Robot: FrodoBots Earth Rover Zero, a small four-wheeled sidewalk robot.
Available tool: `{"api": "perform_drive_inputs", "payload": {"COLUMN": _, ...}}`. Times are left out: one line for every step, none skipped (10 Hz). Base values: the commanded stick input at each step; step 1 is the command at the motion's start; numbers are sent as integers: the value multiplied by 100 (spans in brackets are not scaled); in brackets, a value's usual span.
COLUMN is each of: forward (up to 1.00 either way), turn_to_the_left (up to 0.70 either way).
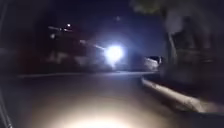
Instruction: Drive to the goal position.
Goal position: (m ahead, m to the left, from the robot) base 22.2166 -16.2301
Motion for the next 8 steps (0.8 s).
{"api": "perform_drive_inputs", "payload": {"forward": 70, "turn_to_the_left": 2}}
{"api": "perform_drive_inputs", "payload": {"forward": 70, "turn_to_the_left": 2}}
{"api": "perform_drive_inputs", "payload": {"forward": 70, "turn_to_the_left": 2}}
{"api": "perform_drive_inputs", "payload": {"forward": 70, "turn_to_the_left": 2}}
{"api": "perform_drive_inputs", "payload": {"forward": 70, "turn_to_the_left": 2}}
{"api": "perform_drive_inputs", "payload": {"forward": 70, "turn_to_the_left": 2}}
{"api": "perform_drive_inputs", "payload": {"forward": 70, "turn_to_the_left": 2}}
{"api": "perform_drive_inputs", "payload": {"forward": 70, "turn_to_the_left": 2}}
